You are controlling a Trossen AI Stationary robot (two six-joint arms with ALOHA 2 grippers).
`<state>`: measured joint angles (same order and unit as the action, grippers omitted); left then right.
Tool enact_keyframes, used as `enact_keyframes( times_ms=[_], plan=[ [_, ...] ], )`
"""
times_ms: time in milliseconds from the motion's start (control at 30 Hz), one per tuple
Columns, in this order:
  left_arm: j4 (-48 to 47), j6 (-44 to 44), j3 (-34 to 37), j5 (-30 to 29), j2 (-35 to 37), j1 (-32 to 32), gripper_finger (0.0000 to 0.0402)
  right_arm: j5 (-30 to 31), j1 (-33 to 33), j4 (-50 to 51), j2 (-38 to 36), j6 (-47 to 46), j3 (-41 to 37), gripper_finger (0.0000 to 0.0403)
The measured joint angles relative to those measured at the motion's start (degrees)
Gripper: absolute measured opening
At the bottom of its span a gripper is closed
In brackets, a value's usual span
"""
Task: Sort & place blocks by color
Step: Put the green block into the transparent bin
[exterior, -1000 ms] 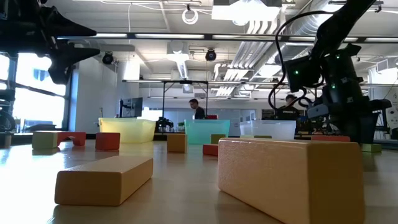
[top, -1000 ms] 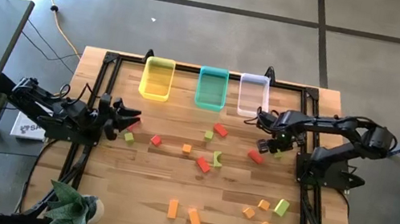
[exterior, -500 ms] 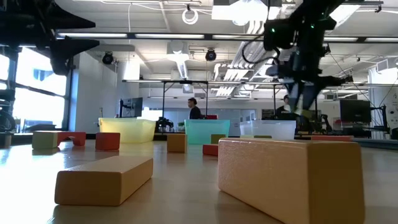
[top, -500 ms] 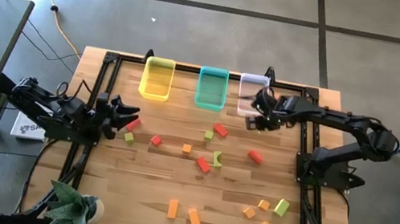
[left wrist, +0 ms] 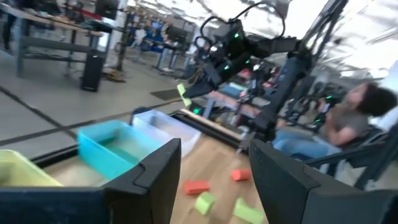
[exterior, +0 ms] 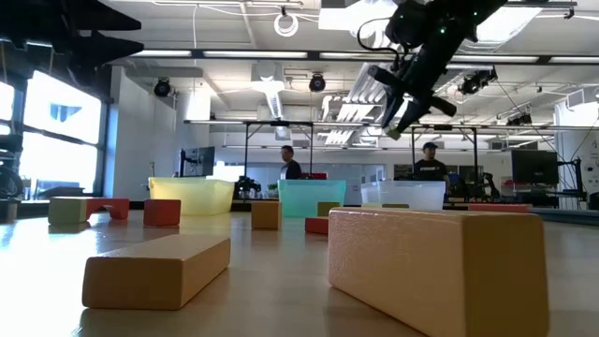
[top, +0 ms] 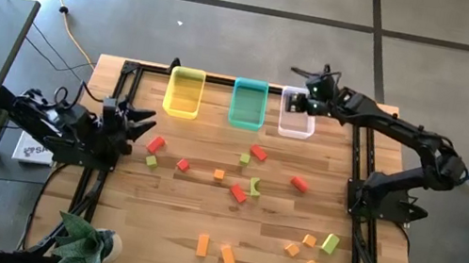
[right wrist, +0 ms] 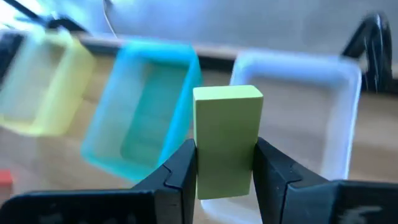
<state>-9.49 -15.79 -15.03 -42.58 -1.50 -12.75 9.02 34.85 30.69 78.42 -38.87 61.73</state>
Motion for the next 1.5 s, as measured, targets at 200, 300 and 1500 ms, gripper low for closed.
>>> enact_keyframes(
  times_ms=[200,300,1500],
  plan=[
    [-3.6,0.5,-3.9,-2.6,-4.9,0.0,0.0179,1.1,4.0,-3.1,2.4,6.1,0.0,0.0094],
    [-3.6,1.0,-4.9,-3.9,-8.1,0.0,0.0179,1.0,5.4,-3.2,4.5,8.6,0.0,0.0094],
    [-23.5,-16.3,-15.6,25.1,-45.8,27.4,0.0179,-8.5,10.6,1.5,16.4,16.0,0.0,0.0107]
  ],
)
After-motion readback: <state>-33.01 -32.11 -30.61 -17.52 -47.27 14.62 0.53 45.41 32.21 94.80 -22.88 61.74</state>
